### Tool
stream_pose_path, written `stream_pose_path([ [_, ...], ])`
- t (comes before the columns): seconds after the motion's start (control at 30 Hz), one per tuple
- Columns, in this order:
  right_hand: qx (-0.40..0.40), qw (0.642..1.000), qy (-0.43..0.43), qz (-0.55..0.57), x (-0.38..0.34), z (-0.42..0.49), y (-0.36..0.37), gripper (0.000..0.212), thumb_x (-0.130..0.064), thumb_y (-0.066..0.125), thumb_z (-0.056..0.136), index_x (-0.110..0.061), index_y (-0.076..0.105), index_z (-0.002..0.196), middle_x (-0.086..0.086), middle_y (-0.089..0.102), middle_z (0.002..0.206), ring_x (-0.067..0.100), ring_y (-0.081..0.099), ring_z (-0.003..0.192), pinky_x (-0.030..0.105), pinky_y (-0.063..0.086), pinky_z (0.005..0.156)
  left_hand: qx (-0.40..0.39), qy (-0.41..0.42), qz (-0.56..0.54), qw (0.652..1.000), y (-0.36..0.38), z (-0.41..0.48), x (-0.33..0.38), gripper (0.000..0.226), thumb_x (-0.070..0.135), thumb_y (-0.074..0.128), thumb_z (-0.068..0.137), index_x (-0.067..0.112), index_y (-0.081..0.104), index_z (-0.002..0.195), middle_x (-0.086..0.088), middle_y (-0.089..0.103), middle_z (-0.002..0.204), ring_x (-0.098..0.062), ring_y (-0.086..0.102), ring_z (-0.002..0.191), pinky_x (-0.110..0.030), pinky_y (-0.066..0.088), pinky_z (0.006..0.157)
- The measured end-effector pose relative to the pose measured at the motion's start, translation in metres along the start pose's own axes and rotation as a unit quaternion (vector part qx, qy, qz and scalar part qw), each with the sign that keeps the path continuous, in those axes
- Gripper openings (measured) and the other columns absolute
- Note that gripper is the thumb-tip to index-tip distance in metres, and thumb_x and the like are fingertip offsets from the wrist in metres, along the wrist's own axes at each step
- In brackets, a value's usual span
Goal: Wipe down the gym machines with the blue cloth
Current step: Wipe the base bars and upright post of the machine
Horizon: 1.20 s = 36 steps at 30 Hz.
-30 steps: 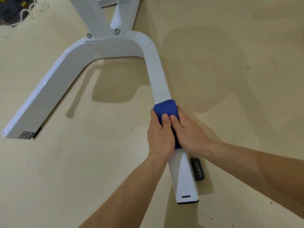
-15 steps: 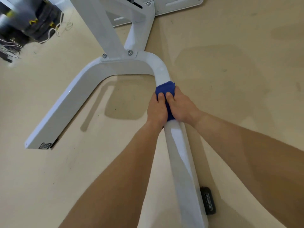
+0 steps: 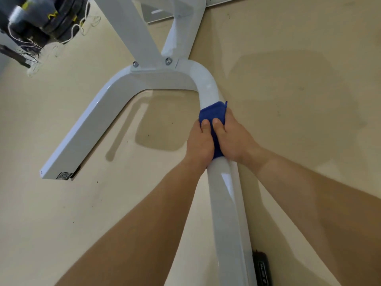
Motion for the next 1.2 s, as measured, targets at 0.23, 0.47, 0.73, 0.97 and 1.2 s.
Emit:
stream_pose_path([
  [0.23,-0.007,0.999,-0.005,-0.037,-0.011,0.075,-0.010,0.042,-0.039,0.034,0.105,-0.015,0.040,0.139,0.003,0.061,0.121,0.020,0.060,0.101,0.033,0.044,0.083,0.013,0.001,0.002,1.000,0.006,0.071,0.020,0.042,0.036,0.030,0.106,0.009,0.063,0.112,-0.006,0.068,0.097,-0.018,0.064,0.081,-0.028,0.049,0.067],
  [0.47,-0.045,0.994,-0.008,-0.095,-0.037,0.148,-0.015,0.037,-0.039,0.033,0.106,-0.013,0.059,0.115,0.006,0.066,0.105,0.021,0.061,0.092,0.034,0.047,0.081,0.059,-0.041,-0.045,0.996,0.006,0.133,0.044,0.039,0.038,0.034,0.105,0.008,0.059,0.106,-0.009,0.065,0.099,-0.027,0.063,0.091,-0.047,0.053,0.091],
  [0.73,-0.070,0.989,0.006,-0.131,-0.063,0.205,-0.007,0.038,-0.038,0.046,0.103,-0.008,0.067,0.111,0.008,0.066,0.095,0.022,0.059,0.082,0.030,0.043,0.065,0.095,-0.090,-0.155,0.979,0.001,0.179,0.057,0.032,0.034,0.033,0.105,0.017,0.053,0.087,-0.007,0.064,0.091,-0.028,0.065,0.090,-0.045,0.055,0.090],
  [0.97,-0.085,0.987,-0.025,-0.132,-0.075,0.228,0.002,0.028,-0.039,0.055,0.099,-0.019,0.074,0.105,0.002,0.071,0.095,0.019,0.064,0.090,0.031,0.051,0.078,0.126,-0.108,-0.210,0.964,-0.003,0.204,0.057,0.036,0.034,0.034,0.105,0.008,0.060,0.101,-0.007,0.066,0.100,-0.025,0.064,0.092,-0.044,0.054,0.093],
  [1.2,-0.076,0.977,-0.025,-0.200,-0.078,0.214,0.006,0.035,-0.033,0.039,0.106,-0.013,0.065,0.117,0.008,0.069,0.108,0.026,0.064,0.101,0.034,0.048,0.085,0.098,-0.112,-0.155,0.977,-0.012,0.200,0.050,0.039,0.044,0.034,0.102,0.015,0.060,0.105,-0.010,0.069,0.106,-0.031,0.067,0.095,-0.048,0.055,0.089],
])
Point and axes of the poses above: each hand's wrist, its own z-axis towards the middle knuckle, its own y-axis out of the palm, x = y × z, the point moved 5 cm from there along z, towards the middle knuckle
